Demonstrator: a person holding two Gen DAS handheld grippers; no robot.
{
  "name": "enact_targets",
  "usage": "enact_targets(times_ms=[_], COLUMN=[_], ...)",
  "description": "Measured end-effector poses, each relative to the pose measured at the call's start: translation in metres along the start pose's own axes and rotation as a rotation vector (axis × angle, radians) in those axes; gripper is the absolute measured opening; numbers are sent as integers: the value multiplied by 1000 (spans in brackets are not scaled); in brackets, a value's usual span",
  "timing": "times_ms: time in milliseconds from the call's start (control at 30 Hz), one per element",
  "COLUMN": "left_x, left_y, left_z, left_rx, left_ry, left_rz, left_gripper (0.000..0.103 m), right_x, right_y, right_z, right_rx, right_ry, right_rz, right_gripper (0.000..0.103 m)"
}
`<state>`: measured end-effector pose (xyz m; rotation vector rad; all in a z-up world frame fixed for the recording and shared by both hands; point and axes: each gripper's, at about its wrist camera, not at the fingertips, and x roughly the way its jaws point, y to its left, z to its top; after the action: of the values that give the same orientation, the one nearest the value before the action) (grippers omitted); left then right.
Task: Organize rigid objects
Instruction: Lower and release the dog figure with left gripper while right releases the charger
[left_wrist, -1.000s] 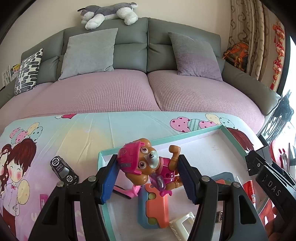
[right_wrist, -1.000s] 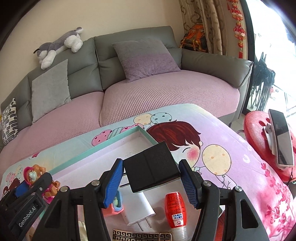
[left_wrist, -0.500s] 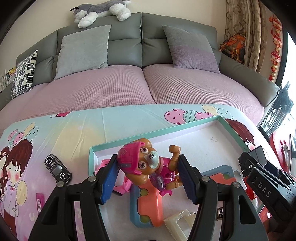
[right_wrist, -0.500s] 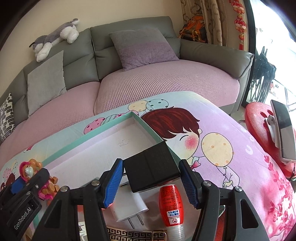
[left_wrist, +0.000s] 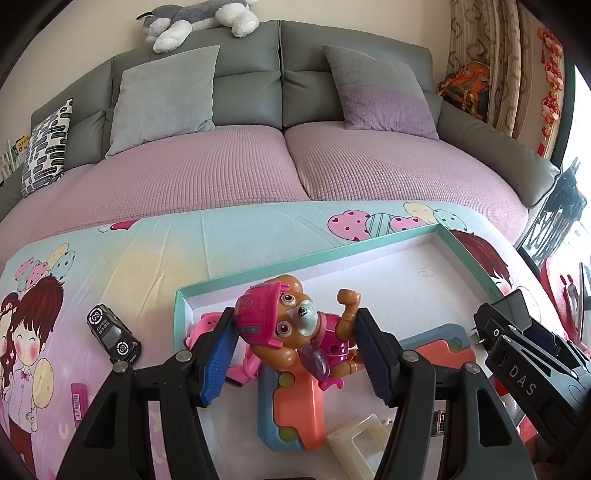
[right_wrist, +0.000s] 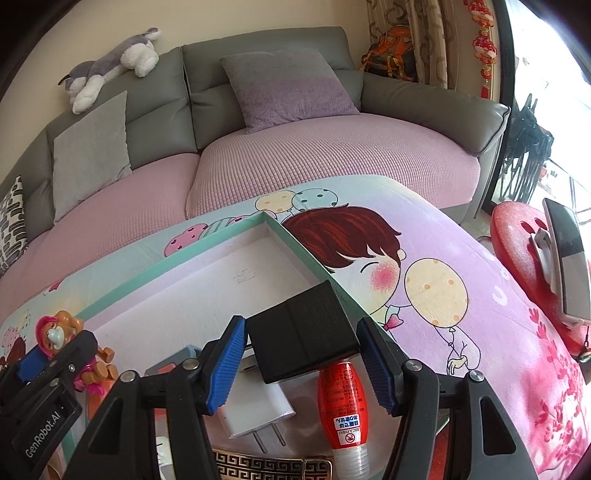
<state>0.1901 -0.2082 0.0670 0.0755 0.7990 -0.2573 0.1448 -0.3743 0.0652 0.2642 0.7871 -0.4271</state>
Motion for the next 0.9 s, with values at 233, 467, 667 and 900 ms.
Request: enact_targets(times_ms=[233,467,667,900], left_x=[3,0,-7,-12], left_y=[-2,1,3,14], left_z=[-1,1,4,7], left_rx=[11,11,9,-21], left_ry=[20,11,-1,11], left_rz=[10,25,44,75], left_gripper=[66,71,72,85], right_x=[1,-3,-13,-20], right_y=[3,6,9,3], right_z=[0,1,6,10], right_rx=[-18,-33,-53,-21], right_ry=[8,4,-14,44], right_rz=[-13,-7,-14,7], right_gripper=[65,70,72,87])
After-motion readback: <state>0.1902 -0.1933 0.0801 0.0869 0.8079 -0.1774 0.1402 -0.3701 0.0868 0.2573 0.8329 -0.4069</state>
